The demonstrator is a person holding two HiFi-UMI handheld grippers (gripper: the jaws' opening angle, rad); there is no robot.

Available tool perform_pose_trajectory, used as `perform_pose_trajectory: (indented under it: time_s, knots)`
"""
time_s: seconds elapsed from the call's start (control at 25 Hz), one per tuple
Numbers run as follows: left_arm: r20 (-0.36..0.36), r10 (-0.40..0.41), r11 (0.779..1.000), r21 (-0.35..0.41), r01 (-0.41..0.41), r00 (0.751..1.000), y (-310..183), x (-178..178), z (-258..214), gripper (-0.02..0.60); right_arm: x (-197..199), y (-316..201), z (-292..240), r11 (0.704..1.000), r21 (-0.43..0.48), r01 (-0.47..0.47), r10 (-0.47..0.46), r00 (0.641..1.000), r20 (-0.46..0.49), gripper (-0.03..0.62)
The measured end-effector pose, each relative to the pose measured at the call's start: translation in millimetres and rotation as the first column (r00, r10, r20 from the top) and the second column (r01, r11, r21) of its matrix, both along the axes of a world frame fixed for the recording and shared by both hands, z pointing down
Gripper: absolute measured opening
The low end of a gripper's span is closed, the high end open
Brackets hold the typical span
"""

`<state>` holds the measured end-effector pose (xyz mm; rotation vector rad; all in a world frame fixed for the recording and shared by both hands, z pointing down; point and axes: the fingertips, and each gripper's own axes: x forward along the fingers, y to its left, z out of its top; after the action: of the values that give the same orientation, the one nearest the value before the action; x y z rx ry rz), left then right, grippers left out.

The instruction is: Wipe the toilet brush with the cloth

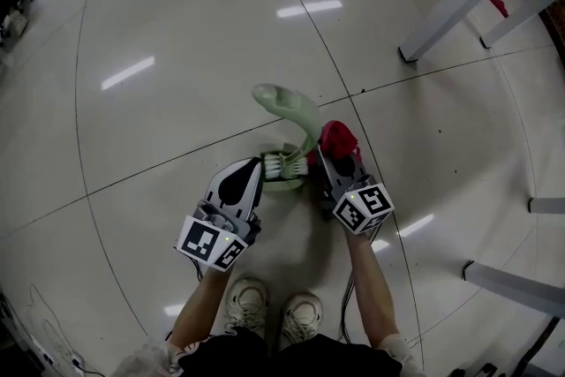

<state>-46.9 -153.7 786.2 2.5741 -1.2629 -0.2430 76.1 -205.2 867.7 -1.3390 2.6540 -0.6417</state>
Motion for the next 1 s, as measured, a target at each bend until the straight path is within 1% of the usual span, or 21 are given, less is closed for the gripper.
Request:
perform_pose_trajectory:
  time_s: [0.2,0.4,0.56,0.72,0.8,0.92,1.0]
  knots:
    - [0.027,0.010,0.999,-0.032,-0.009,1.000,1,3,15,0.003,-5,12,4,0.999,-0.034,0.018,-0.019,1.000,-0.015,0.031]
    - [0.045,0.015,0.998,-0.061,-0.012,0.999,7,3,29,0.003,1,34,9,0.998,-0.068,-0.014,0.011,0.999,-0.053,0.031]
    - [0.053,0.013,0.999,-0.053,-0.010,0.998,7,2,30,0.003,4,55,6,0.995,-0.091,-0.036,0.033,0.999,-0.034,0.032]
    - [0.057,0.008,0.999,-0.049,-0.005,0.998,6,0,31,0.003,-3,79,7,0.993,-0.112,-0.026,0.026,1.000,-0.004,0.031]
    - [0.063,-0.004,0.999,-0.045,0.007,0.998,6,-3,31,0.003,-5,84,7,0.994,-0.111,-0.024,0.023,1.000,-0.012,0.031]
    - [0.060,-0.041,0.999,-0.011,0.042,0.997,7,-16,22,0.003,-1,84,0,0.995,-0.082,-0.047,0.042,0.997,-0.064,0.031]
    - [0.069,-0.056,0.998,-0.009,0.057,0.996,7,-25,22,0.003,0,87,-8,0.997,-0.057,-0.057,0.051,0.994,-0.096,0.032]
